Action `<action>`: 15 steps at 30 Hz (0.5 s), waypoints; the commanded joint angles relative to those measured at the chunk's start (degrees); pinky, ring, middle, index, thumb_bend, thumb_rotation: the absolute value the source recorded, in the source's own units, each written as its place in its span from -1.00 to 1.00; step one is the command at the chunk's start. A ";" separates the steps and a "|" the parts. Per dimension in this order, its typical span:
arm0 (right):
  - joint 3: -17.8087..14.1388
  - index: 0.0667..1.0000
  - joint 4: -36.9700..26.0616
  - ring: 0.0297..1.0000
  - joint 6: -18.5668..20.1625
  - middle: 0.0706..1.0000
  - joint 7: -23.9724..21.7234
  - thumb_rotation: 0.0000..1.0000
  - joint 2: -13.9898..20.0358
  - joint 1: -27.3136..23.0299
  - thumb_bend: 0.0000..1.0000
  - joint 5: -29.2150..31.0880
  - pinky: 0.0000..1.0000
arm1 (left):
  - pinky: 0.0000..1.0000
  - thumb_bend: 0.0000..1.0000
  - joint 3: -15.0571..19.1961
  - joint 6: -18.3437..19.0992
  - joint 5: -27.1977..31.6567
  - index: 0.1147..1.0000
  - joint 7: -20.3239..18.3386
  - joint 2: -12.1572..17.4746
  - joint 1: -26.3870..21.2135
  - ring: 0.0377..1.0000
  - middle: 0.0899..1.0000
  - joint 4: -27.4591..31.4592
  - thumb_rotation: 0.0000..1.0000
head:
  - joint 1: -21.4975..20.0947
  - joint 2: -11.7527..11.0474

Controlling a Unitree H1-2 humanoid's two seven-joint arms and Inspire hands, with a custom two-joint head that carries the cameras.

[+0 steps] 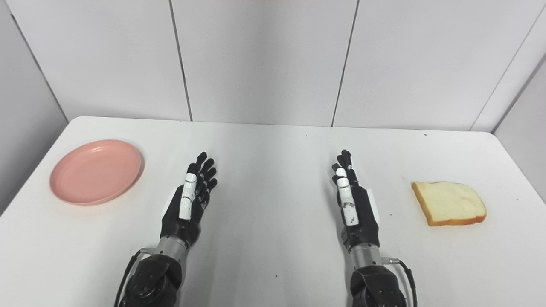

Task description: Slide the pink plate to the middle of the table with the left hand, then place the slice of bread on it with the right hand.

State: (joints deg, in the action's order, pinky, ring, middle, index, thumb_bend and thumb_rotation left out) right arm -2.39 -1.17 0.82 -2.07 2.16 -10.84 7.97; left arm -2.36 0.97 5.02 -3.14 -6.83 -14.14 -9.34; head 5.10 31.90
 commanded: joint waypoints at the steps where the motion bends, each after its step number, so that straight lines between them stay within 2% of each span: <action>1: -0.15 1.00 -1.75 0.95 -0.31 0.99 -0.23 0.83 -0.04 -1.98 0.37 0.23 1.00 | 1.00 0.30 -0.34 -0.48 -0.12 1.00 -0.41 0.24 -1.11 1.00 1.00 1.75 1.00 | 0.08 0.04; 7: -0.22 1.00 -1.95 0.95 -0.18 0.99 -0.24 0.84 -0.03 -2.05 0.35 0.37 1.00 | 1.00 0.31 -0.35 -0.22 0.03 1.00 -0.51 0.24 -1.09 1.00 1.00 1.92 1.00 | 0.07 0.09; 15: -0.35 0.99 -1.74 0.93 -0.51 0.98 -0.10 0.95 -0.22 -1.98 0.39 0.60 1.00 | 1.00 0.28 -0.51 -0.22 -0.16 1.00 -0.54 0.29 -1.06 1.00 1.00 2.03 1.00 | 0.03 0.05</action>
State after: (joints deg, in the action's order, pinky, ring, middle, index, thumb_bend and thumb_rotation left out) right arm -2.48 -1.16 0.83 -2.06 2.15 -10.85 8.24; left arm -2.44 1.16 5.02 -3.15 -6.81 -14.14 -9.24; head 5.10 31.91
